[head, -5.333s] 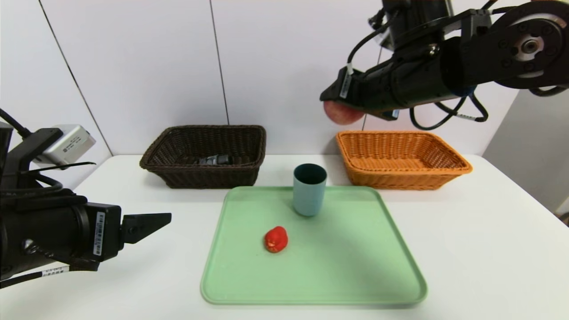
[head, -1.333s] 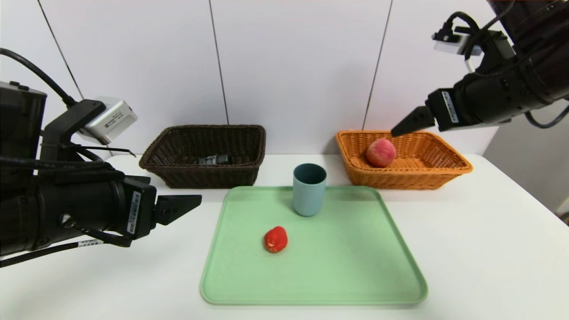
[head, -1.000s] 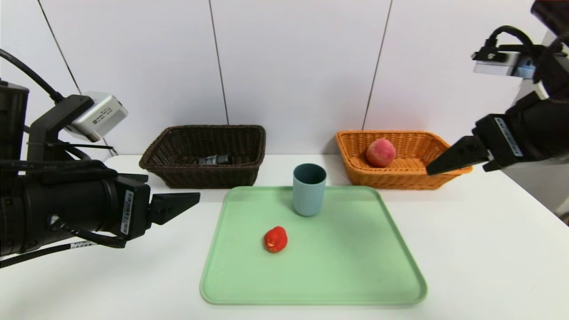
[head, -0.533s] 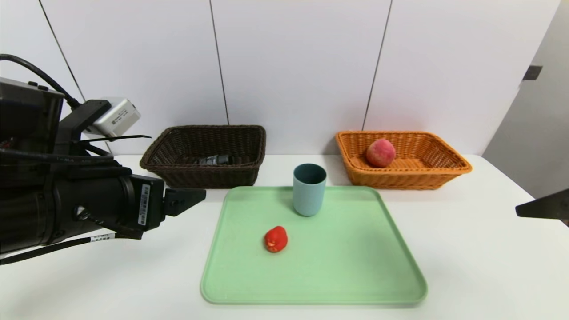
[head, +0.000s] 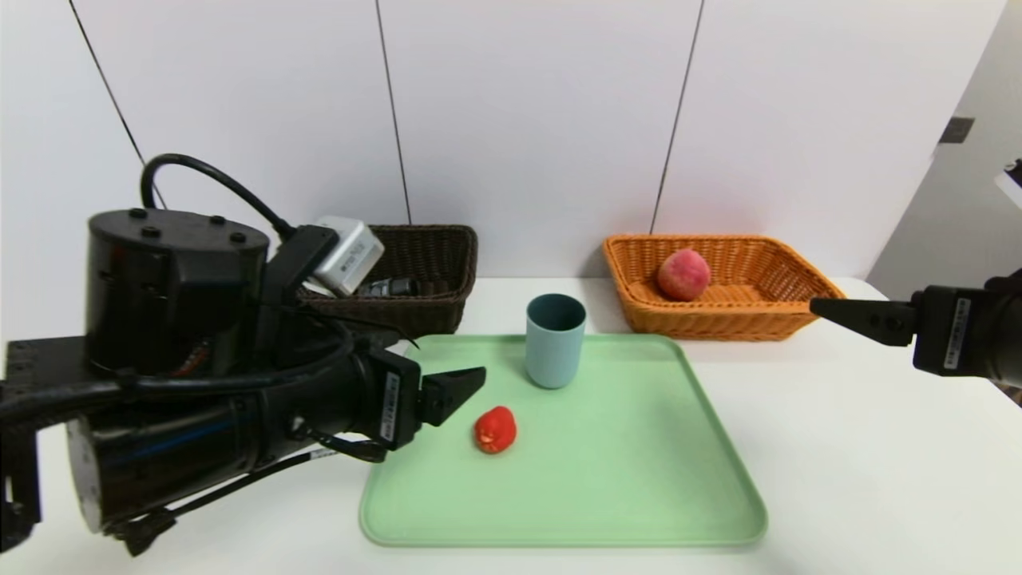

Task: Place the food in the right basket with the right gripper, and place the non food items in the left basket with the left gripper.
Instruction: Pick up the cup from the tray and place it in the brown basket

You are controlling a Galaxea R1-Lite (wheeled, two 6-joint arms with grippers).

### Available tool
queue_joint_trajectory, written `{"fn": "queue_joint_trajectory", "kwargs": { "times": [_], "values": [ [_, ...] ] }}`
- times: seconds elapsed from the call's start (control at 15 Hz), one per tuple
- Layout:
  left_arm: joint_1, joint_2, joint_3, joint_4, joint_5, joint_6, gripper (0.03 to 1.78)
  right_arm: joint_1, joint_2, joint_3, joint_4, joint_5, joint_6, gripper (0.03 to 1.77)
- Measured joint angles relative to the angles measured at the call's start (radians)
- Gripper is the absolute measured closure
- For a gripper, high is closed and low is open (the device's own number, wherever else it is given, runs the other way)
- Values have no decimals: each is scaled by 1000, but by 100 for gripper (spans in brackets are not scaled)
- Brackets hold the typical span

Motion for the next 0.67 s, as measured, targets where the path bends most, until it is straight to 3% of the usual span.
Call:
{"fn": "queue_joint_trajectory", "kwargs": {
  "times": [0.27, 0.67],
  "values": [
    [-22, 158, 47, -303, -49, 20, 12, -1, 24, -13, -16, 0, 2, 10],
    [-26, 319, 106, -478, -100, 83, 12, -25, 36, -37, -16, 3, 2, 10]
  ]
}}
